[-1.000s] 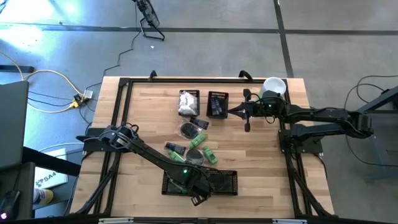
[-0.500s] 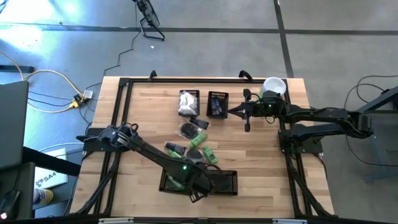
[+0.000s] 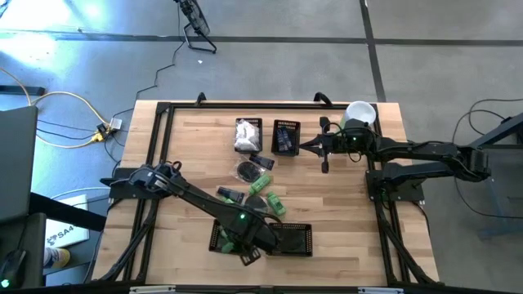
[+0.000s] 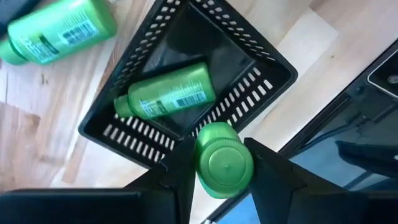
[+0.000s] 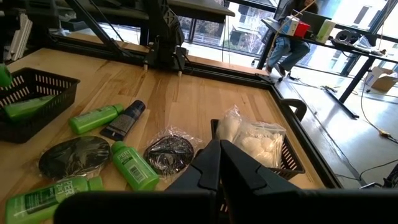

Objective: Pick & Place Travel size toiletries
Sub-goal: Put the green shampoo into the bottom left black bin

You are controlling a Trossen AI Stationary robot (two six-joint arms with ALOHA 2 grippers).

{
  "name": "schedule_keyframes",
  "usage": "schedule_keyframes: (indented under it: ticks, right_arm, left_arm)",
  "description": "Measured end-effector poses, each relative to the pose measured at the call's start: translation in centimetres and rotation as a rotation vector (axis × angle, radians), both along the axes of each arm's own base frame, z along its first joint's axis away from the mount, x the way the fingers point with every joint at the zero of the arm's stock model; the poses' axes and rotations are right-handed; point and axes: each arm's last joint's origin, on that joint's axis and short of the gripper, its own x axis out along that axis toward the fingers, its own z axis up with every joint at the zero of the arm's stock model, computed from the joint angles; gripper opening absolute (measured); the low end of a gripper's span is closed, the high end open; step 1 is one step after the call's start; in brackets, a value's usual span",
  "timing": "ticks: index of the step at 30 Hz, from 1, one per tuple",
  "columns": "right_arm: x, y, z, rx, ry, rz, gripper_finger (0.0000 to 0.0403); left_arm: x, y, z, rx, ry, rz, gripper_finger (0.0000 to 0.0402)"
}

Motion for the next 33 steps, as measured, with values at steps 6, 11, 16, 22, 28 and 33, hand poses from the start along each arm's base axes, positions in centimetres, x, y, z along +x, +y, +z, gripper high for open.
schedule_keyframes:
  ticks: [6,11,16,22,28,33]
  right_arm:
    - [0.0,0.0,0.0,0.0,0.0,0.0,0.0003]
    - [0.0,0.0,0.0,0.0,0.0,0.0,0.0003]
    - [0.0,0.0,0.0,0.0,0.0,0.0,0.0003]
    - [0.0,0.0,0.0,0.0,0.001,0.0,0.0003]
    - [0.0,0.0,0.0,0.0,0.001,0.001,0.0003]
    - [0.0,0.0,0.0,0.0,0.001,0.0,0.0003]
  left_arm:
    - [-0.2,0.0,0.0,0.009,0.023,0.008,0.012]
    - [-0.3,0.0,-0.4,0.022,0.048,-0.007,0.012]
    - [0.0,-0.1,-1.3,0.033,0.066,-0.055,0.012]
    - [-0.3,-0.1,-2.8,0.051,0.117,-0.064,0.012]
    - [-0.5,0.1,-3.8,0.066,0.15,-0.062,0.012]
    - [-0.5,0.2,-4.0,0.072,0.161,-0.062,0.0135]
